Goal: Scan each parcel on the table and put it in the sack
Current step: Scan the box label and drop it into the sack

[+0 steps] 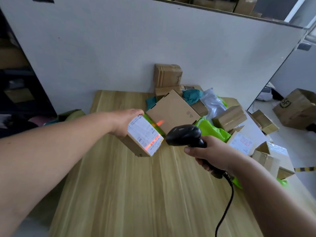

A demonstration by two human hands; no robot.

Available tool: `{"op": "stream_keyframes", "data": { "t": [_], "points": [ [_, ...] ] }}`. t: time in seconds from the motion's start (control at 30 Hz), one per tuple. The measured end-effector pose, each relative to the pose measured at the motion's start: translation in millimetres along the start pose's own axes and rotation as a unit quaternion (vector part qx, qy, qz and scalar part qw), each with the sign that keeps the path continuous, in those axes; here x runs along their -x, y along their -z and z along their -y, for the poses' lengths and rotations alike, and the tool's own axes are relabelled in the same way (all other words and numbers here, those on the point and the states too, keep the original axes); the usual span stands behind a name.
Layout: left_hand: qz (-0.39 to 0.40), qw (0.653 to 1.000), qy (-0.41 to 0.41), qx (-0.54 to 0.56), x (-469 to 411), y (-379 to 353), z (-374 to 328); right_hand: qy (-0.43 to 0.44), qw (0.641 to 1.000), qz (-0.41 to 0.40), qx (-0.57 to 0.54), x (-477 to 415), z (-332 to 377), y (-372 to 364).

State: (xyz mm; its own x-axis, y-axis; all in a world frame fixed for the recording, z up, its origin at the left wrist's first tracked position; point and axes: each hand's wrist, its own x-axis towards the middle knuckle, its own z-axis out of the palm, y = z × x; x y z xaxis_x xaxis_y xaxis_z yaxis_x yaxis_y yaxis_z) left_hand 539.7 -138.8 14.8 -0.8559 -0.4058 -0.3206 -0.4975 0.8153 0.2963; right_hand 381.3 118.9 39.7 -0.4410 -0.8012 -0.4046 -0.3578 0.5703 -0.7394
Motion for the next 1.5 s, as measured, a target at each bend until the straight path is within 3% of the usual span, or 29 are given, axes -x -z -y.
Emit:
{"op": "stream_keyframes", "data": {
  "t": [0.77,0.97,1.07,1.23,1.37,1.5],
  "points": [
    [-0.004,0.999,0.024,0.022,20,-1,25,0.013,0.999,0.011,0.03,-8,28,-19],
    [0.01,0.998,0.037,0.056,26,-14,25,-0.003,0.995,-0.064,-0.074,-18,21,-40],
    [-0.04,0.992,0.062,0.107,29,-33,16,-0.036,0.975,-0.138,-0.171,-27,11,-63],
    [-0.159,0.954,0.14,0.214,31,-67,-9,-0.064,0.927,-0.22,-0.297,-41,9,-97],
    [-0.207,0.901,0.112,0.364,37,-84,-37,-0.055,0.888,-0.193,-0.413,-49,20,-108],
    [-0.228,0.831,0.111,0.495,42,-76,-46,-0.044,0.893,-0.186,-0.408,-48,26,-109]
  ]
}}
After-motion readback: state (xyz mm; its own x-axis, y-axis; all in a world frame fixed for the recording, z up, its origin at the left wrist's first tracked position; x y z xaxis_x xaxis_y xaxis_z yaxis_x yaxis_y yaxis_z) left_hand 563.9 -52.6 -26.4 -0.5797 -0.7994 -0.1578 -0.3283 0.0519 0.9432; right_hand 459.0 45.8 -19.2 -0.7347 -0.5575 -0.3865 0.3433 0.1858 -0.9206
